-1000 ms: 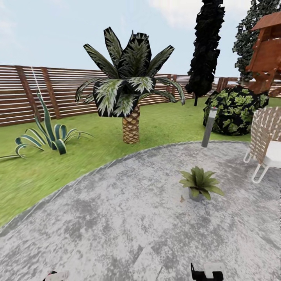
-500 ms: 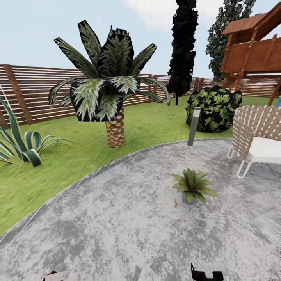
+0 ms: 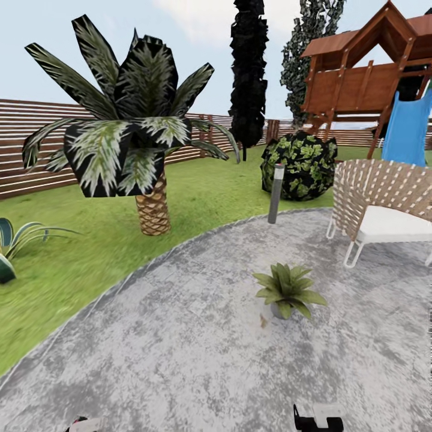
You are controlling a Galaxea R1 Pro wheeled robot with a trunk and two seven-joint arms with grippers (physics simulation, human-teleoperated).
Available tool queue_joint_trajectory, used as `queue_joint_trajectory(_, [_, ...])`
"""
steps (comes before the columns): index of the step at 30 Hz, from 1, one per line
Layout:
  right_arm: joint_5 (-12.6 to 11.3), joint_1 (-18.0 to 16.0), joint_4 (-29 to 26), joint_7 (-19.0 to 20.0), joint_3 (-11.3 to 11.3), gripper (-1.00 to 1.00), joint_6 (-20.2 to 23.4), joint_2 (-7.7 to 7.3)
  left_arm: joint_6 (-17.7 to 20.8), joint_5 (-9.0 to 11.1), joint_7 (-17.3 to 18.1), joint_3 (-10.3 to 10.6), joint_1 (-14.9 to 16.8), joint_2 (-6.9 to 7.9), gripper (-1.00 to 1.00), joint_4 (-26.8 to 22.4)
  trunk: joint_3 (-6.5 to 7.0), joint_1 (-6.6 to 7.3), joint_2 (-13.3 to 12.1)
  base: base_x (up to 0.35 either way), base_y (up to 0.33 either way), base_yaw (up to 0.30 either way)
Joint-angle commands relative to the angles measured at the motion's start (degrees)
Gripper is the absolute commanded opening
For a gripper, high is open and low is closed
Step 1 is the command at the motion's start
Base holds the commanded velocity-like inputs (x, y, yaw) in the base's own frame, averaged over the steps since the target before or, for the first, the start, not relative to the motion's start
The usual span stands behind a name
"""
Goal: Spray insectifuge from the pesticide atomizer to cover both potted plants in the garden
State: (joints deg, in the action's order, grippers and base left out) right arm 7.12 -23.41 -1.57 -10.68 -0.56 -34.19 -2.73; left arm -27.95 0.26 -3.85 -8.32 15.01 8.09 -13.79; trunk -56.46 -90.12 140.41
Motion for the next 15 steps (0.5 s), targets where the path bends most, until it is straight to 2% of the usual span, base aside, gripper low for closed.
queue_joint_trajectory(1, [0.6, -0.1, 0.1, -0.5, -0.1, 1.00, -0.1, 0.01, -0.2, 0.0, -0.2, 0.1, 0.0, 0.00, -1.00, 0.1, -0.05, -0.02, 0.0, 0.283, 0.234, -0.298])
queue_joint_trajectory(15, [0.6, -0.1, 0.1, -0.5, -0.1, 1.00, -0.1, 0.01, -0.2, 0.0, -0.1, 0.1, 0.0, -0.01, -1.00, 0.1, -0.05, -0.02, 0.0, 0.283, 0.234, -0.298])
